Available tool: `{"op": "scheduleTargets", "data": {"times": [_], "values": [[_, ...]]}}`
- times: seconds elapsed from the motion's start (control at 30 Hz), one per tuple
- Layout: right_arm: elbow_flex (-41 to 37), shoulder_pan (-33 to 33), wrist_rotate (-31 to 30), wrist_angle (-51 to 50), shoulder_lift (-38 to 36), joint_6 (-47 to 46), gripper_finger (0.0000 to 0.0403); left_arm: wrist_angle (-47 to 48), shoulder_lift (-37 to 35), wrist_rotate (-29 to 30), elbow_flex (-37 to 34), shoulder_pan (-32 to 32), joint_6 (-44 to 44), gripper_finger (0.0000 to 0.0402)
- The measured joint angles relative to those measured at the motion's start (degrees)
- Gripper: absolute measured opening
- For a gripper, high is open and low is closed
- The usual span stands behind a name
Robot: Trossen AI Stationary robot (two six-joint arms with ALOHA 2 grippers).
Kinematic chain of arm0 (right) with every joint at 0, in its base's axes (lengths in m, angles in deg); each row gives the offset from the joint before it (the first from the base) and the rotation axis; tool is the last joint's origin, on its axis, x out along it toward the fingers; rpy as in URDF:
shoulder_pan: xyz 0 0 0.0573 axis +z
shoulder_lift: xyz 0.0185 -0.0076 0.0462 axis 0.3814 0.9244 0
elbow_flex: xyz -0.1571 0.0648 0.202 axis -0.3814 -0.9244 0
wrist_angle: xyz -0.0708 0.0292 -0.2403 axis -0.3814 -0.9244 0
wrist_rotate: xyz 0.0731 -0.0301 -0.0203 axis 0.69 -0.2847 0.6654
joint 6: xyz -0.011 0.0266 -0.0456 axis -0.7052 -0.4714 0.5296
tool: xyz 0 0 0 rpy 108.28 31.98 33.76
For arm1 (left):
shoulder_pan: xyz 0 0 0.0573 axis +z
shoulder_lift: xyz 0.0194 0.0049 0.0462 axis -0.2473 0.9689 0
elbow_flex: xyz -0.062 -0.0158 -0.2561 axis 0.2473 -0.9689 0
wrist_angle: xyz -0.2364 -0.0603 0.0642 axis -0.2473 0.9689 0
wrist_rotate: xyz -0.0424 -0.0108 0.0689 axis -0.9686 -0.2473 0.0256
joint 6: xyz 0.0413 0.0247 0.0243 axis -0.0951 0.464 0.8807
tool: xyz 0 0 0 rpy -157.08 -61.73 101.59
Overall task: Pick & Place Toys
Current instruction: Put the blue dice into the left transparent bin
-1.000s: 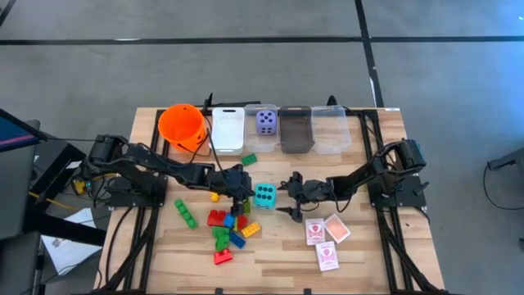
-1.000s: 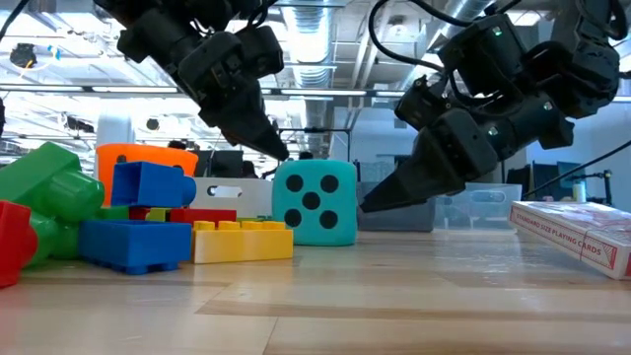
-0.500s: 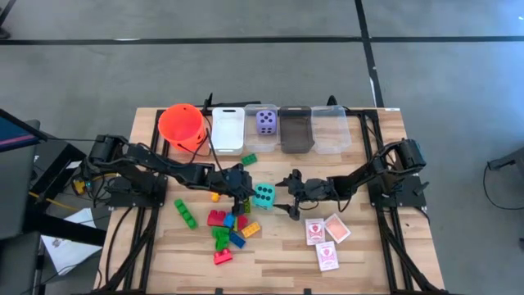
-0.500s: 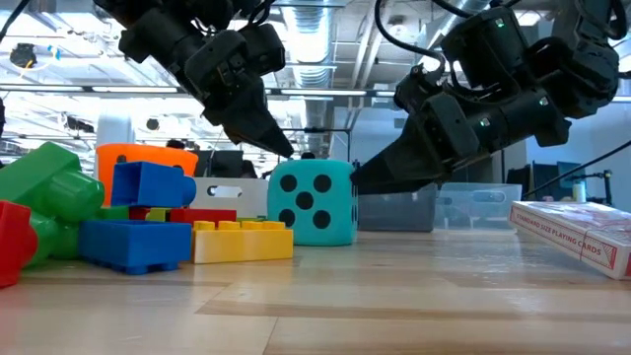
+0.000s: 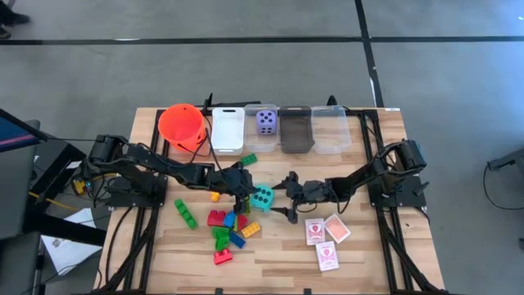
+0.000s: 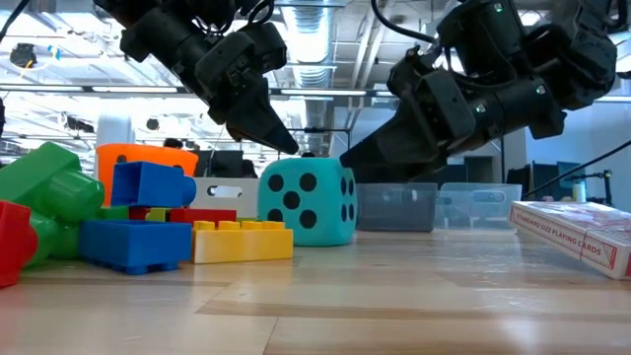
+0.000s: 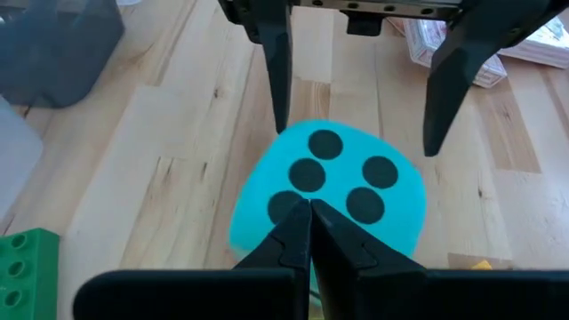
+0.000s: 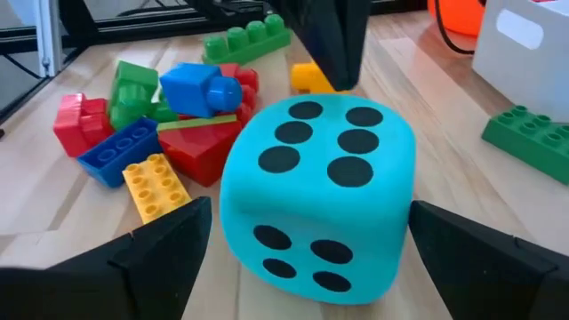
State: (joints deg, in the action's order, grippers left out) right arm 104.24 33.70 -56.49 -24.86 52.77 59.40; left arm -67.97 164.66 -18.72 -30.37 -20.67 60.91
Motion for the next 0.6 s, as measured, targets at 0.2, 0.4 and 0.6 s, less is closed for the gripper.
{"op": "scheduleTargets", "data": {"times": [0.2, 0.4, 0.6], "values": [[0.23, -0.04, -0.23, 0.04, 0.0, -0.02, 0.0374, -0.16, 0.97, 0.78, 0.04, 0.0, -1.0, 0.0002], [0.23, 0.34, -3.34, 0.13, 0.0, -0.06, 0.0374, -2.6, 4.98, 1.66, 0.35, 0.0, -1.75, 0.0002], [0.23, 2.06, -8.3, 0.12, 0.0, -0.17, 0.0374, -4.22, 5.13, 1.55, 0.24, 0.46, -1.69, 0.0002]]}}
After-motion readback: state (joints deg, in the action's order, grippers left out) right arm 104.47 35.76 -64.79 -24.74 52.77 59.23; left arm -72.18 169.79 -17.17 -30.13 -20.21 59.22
